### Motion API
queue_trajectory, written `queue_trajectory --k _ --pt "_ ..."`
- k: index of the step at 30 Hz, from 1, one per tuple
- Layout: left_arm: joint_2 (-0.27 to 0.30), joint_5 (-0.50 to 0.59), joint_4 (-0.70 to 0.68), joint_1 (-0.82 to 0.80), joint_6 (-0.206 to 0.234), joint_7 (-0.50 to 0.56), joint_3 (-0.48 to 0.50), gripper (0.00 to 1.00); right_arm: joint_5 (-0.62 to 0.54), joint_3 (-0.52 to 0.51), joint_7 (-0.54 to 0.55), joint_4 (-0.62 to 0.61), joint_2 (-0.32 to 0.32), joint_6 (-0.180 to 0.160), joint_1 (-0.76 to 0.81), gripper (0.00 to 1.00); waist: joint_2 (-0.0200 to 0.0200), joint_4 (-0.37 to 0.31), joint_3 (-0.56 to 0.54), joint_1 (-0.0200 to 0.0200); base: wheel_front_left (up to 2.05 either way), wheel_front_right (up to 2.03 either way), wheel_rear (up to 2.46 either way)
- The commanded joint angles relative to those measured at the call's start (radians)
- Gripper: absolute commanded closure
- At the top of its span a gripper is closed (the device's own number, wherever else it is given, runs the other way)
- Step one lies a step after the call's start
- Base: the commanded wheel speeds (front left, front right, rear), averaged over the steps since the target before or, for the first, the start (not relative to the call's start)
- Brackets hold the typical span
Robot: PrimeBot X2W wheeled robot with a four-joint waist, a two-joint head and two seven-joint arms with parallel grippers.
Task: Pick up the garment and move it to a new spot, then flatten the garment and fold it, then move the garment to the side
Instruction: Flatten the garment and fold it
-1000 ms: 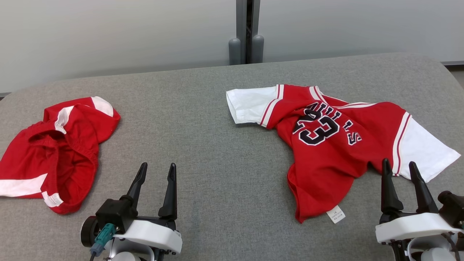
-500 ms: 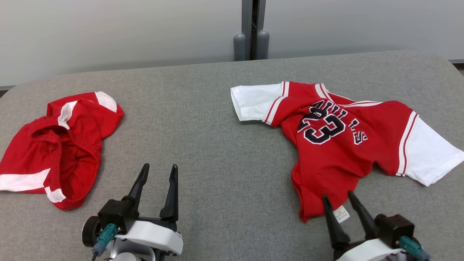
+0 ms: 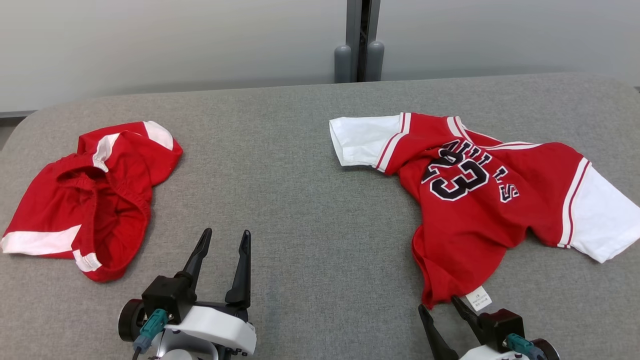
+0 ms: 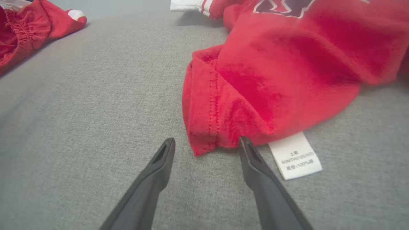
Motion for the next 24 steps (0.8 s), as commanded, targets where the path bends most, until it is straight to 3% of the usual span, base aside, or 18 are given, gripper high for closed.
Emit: queue_trajectory --k 1,8,11,12,18,24 --pt "0.004 0.006 0.001 -0.014 -0.002 -0.002 0.0 0.0 -0.008 0.0 0.005 0.011 -0.006 0.002 -0.016 0.0 0.0 0.004 0.002 0.0 0.0 0.0 0.0" --pt "0.004 0.003 0.001 -0.025 -0.001 -0.002 -0.007 0.0 -0.007 -0.011 -0.005 0.075 -0.006 0.002 -0.07 0.0 0.0 0.022 0.018 0.0 0.0 0.0 0.0" --pt "0.004 0.003 0.002 -0.03 -0.001 -0.002 -0.005 0.0 0.002 -0.008 -0.009 0.096 -0.006 0.002 -0.087 0.91 0.0 0.028 0.022 0.0 0.0 0.0 0.0" --pt "0.004 0.003 0.003 -0.031 -0.001 -0.002 -0.003 0.0 0.003 -0.007 -0.01 0.102 -0.006 0.002 -0.091 1.0 0.0 0.029 0.022 0.0 0.0 0.0 0.0" --pt "0.004 0.004 0.008 -0.031 0.001 -0.002 -0.002 0.0 0.034 0.043 -0.018 0.108 -0.006 0.002 -0.111 1.0 0.0 0.031 0.021 0.0 0.0 0.0 0.0" --pt "0.004 -0.003 0.01 -0.032 0.003 -0.002 -0.007 0.0 0.119 0.161 -0.015 0.054 -0.006 0.002 -0.155 1.0 0.0 0.027 0.014 0.0 0.0 0.0 0.0"
